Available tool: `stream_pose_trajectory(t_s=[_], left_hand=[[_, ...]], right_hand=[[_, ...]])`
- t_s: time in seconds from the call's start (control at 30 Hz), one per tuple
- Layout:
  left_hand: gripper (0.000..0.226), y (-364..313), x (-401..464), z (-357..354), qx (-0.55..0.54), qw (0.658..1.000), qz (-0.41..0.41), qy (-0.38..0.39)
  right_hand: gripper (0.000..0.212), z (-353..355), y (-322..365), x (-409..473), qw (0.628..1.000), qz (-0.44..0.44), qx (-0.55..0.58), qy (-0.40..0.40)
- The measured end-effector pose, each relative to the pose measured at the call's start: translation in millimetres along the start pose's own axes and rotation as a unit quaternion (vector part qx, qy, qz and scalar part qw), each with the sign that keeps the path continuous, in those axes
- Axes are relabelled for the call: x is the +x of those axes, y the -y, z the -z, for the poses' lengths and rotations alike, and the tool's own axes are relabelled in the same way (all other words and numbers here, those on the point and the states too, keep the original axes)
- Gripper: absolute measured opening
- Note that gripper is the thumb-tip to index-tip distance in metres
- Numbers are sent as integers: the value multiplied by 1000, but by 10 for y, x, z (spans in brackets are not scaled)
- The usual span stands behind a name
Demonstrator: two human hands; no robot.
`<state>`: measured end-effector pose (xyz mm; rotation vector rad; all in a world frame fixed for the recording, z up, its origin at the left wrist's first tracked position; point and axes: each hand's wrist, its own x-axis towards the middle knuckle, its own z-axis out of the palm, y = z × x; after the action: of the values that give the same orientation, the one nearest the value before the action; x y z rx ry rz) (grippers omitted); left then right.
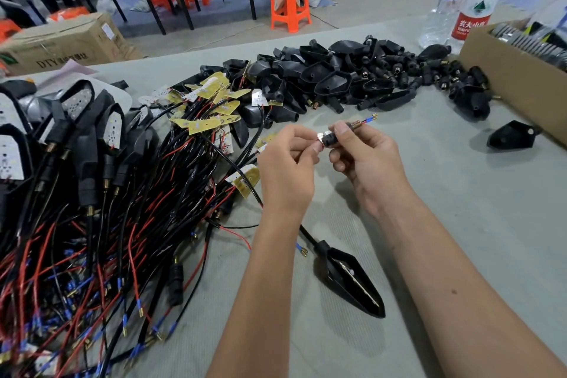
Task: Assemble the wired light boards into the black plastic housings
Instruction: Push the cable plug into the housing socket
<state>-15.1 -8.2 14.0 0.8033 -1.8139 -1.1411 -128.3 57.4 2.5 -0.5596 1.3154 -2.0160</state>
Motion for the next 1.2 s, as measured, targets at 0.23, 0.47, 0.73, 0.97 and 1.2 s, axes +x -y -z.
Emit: stream_pose_trajectory(t_s=[0.23,0.47,0.73,0.97,1.2], left_hand=[[9,46,20,110,-78,982,150,80],[16,48,33,89,-97,987,108,73],[16,73,36,77,-61,986,122,96],[19,66,33,111,-52,979,140,140],[25,87,17,142,-91,951,196,219]], right_hand=[[14,40,-19,56,998,36,11,-52],[27,96,14,75,998,17,-55,-19],[47,73,60,52,999,-11,-18,-42],[31,140,87,95,986,43,8,-159],[26,210,137,104,982,84,-14,-170]])
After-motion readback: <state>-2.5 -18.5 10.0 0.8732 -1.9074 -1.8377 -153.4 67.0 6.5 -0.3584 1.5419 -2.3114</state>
